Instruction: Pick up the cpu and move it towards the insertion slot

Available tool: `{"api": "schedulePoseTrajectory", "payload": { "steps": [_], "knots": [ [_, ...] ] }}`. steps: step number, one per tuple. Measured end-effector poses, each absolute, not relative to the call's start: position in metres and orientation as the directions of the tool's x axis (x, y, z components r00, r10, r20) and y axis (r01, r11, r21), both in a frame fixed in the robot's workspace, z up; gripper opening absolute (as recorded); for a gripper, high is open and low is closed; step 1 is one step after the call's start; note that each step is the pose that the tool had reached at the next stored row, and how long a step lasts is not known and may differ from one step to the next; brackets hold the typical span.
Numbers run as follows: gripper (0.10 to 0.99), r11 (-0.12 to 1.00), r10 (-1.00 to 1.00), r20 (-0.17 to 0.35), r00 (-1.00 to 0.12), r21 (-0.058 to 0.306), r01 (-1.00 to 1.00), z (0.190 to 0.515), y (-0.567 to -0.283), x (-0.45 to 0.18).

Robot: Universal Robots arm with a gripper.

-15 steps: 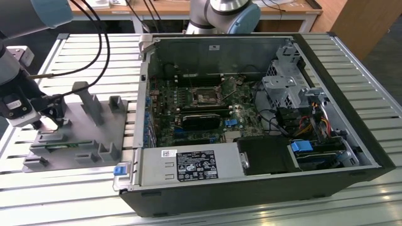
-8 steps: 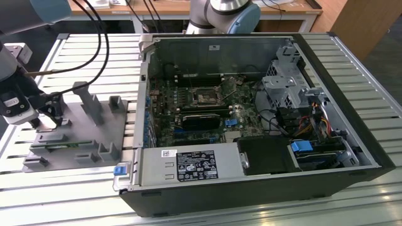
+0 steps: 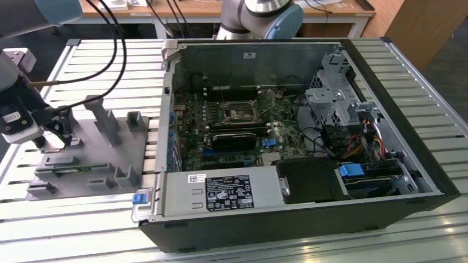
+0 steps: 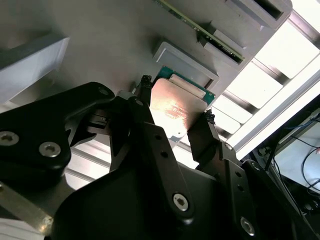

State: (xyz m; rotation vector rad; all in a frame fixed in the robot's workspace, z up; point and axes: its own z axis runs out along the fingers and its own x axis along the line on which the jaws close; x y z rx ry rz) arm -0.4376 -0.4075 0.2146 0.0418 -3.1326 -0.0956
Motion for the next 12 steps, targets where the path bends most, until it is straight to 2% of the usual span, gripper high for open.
{"api": "schedulePoseTrajectory", "payload": {
  "steps": [12],
  "knots": [
    [0.541,0.998,-0.027,0.006,-1.000,0.061,-0.026,0.2180,-0.4075,-0.4376]
  ]
}}
